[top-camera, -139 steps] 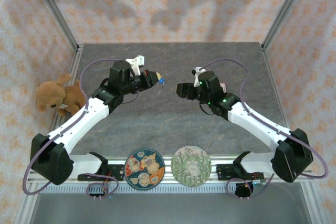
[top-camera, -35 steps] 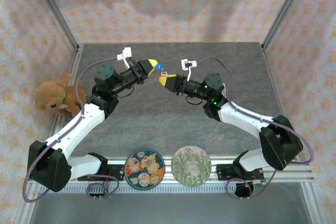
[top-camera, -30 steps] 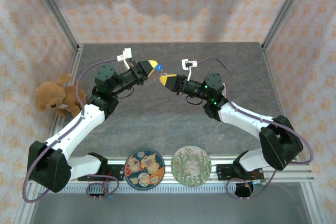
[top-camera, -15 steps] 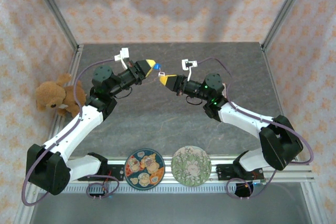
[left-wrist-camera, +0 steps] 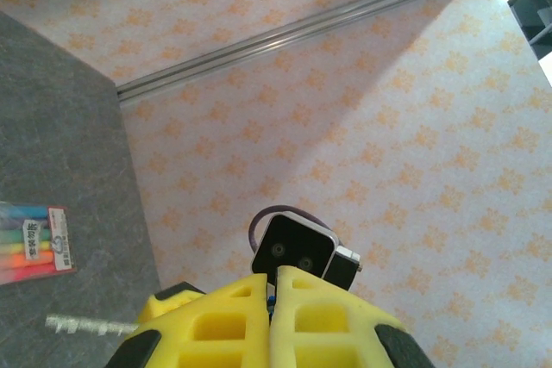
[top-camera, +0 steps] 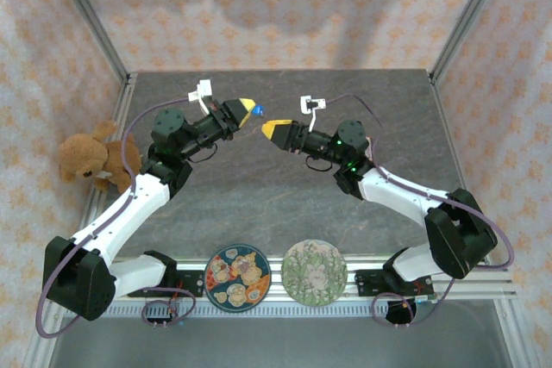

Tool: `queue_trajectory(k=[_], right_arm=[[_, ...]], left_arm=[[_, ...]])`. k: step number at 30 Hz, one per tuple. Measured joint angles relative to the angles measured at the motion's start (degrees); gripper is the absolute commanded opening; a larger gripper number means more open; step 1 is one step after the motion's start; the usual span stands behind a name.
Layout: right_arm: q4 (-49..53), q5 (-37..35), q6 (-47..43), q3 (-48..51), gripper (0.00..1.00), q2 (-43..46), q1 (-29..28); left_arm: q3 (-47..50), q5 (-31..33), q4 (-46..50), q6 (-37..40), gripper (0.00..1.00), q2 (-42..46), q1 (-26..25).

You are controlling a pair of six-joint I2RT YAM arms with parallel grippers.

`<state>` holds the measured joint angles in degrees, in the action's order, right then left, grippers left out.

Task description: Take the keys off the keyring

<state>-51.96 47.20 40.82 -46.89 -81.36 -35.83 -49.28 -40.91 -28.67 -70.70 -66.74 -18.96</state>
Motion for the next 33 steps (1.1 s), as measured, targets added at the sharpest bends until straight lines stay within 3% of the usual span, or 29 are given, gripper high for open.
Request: queue_trajectory(k=[9, 19, 22, 27, 33], right_arm=[[-4.00, -2.84, -0.20, -0.50, 0.72, -2.64, 0.00], [-13.05, 1.05, 4.50, -4.87, 0.68, -7.74, -1.22], [-14.25, 2.19, 5.05, -5.49, 0.63, -8.17, -2.14], [-15.89, 3.65, 6.47, -5.55, 0.45, -9.16, -2.38], [-16.72, 4.11, 7.43, -5.55, 0.34, -9.64, -2.38]], left_arm=[[0.00, -0.02, -0.83, -1.51, 0.00, 0.02, 0.00], [0.00, -0.02, -1.22, -1.53, 0.00, 0.33, 0.00], [0.00, 0.00, -1.25, -1.53, 0.00, 0.90, 0.00], [0.00, 0.07, -1.25, -1.49, 0.00, 1.44, 0.00], [0.00, 0.87, -1.18, -1.31, 0.00, 1.77, 0.00]])
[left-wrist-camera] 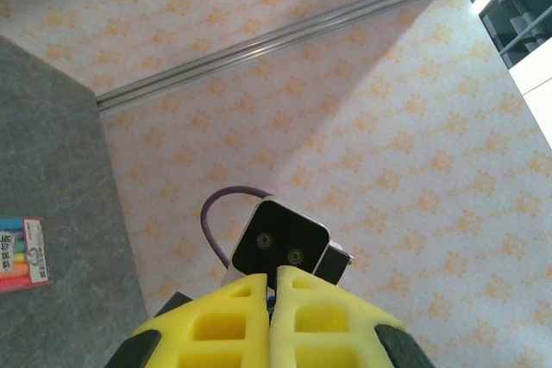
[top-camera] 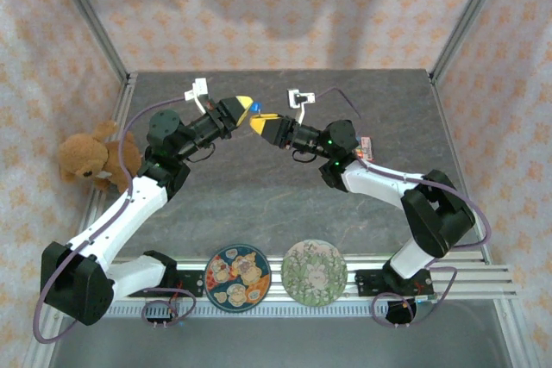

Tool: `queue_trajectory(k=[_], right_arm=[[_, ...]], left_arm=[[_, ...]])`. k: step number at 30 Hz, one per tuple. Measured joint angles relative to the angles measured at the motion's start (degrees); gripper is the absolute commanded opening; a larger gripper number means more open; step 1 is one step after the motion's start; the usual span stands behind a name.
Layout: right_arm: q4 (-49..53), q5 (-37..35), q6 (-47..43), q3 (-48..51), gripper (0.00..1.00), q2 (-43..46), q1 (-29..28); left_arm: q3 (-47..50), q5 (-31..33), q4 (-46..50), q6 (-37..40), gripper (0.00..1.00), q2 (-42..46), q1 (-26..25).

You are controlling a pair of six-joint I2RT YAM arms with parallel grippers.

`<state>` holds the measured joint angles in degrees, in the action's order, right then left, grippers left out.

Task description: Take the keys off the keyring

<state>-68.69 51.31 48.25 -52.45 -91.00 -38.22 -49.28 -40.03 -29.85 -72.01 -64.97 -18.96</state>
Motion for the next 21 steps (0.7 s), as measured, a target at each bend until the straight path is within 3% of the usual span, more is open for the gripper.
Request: queue_trajectory(k=[16, 21], right_arm=[[-1.75, -0.50, 1.68, 0.70, 0.14, -0.04, 0.04], [-1.79, -0.50, 1.97, 0.74, 0.13, -0.04, 0.13]], left_arm=[[0.00, 0.68, 2.32, 2.01, 0.00, 3.02, 0.74], [0.04, 1.51, 3.23, 2.27, 0.00, 3.56, 0.76]])
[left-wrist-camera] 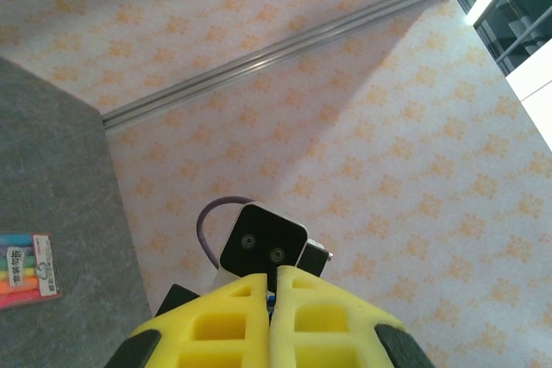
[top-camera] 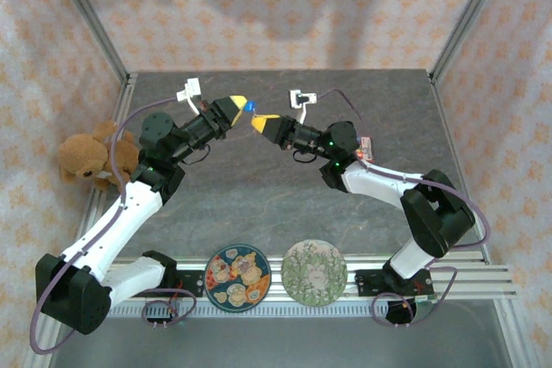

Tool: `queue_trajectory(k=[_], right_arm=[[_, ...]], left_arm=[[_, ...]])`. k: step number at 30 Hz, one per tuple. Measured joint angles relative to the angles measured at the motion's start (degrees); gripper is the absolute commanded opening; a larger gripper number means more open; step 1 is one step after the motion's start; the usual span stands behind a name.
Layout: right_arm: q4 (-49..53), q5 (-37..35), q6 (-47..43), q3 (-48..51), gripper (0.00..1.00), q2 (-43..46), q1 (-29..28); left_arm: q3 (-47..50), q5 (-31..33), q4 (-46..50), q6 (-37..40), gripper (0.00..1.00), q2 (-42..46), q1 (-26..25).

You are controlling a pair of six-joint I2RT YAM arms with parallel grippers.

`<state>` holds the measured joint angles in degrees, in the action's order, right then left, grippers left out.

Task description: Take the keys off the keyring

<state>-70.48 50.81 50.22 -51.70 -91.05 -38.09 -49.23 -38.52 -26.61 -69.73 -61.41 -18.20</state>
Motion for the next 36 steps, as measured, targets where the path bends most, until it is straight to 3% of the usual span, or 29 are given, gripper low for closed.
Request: queue_trajectory(k=[13, 24, 28, 36], right_arm=[[-2.45, 0.02, 2.21, 0.52, 0.08, -0.02, 0.00], [-4.17, 0.04, 4.76, -0.09, 0.40, -1.84, -0.87], [-5.16, -0.04, 5.99, -3.08, 0.56, -4.46, -1.64], [-5.64, -0.42, 6.38, -6.10, 0.59, -5.81, -1.75]], left_arm=[[0.20, 0.28, 0.28, 0.83, 0.00, 0.96, 0.37], [0.22, 0.48, 0.39, 0.74, 0.00, 0.94, 0.35], [0.22, 0.46, -0.09, 0.31, 0.00, 0.61, 0.31], [0.24, 0.46, -0.96, -0.94, 0.00, 0.04, 0.31]])
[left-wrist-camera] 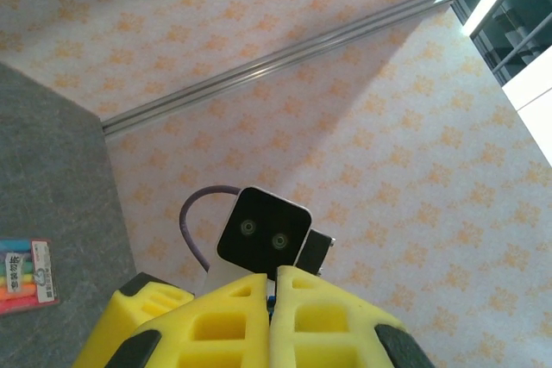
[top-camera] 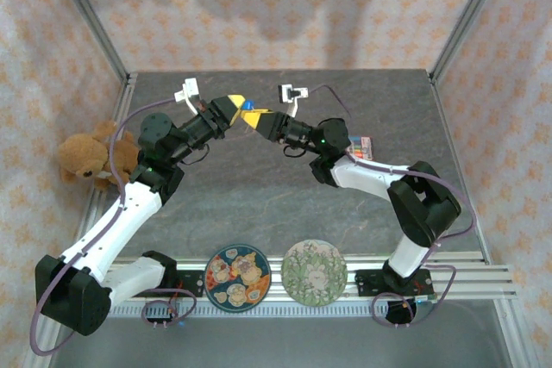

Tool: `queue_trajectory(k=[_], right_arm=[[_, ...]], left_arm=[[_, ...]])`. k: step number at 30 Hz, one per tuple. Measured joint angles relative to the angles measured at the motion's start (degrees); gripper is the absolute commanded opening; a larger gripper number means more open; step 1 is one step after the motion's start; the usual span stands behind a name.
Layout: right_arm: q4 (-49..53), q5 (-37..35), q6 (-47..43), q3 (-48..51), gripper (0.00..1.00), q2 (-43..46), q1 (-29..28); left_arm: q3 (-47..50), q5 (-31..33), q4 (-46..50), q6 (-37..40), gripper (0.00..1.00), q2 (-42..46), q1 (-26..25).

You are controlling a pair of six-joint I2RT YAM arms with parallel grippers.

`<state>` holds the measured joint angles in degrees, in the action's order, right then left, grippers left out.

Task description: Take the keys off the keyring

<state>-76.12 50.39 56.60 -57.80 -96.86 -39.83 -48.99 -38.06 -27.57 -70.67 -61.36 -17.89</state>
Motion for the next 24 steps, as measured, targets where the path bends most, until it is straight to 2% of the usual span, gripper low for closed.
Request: queue_trajectory(k=[7, 19, 24], right_arm=[[-0.28, 0.04, 0.52, -1.03, 0.47, -0.55, -0.28], [-0.68, 0.70, 0.83, -1.03, 0.27, -0.59, -1.05], [-0.72, 0.68, 0.83, -1.03, 0.21, -0.59, -1.07]], left_arm=[[0.81, 0.44, -2.54, -0.66, 0.00, -0.24, 0.00], [4.07, 5.18, -4.92, -0.87, 0.00, 1.09, 0.57], [4.70, 6.93, -4.92, -0.81, 0.00, 3.26, 1.16]])
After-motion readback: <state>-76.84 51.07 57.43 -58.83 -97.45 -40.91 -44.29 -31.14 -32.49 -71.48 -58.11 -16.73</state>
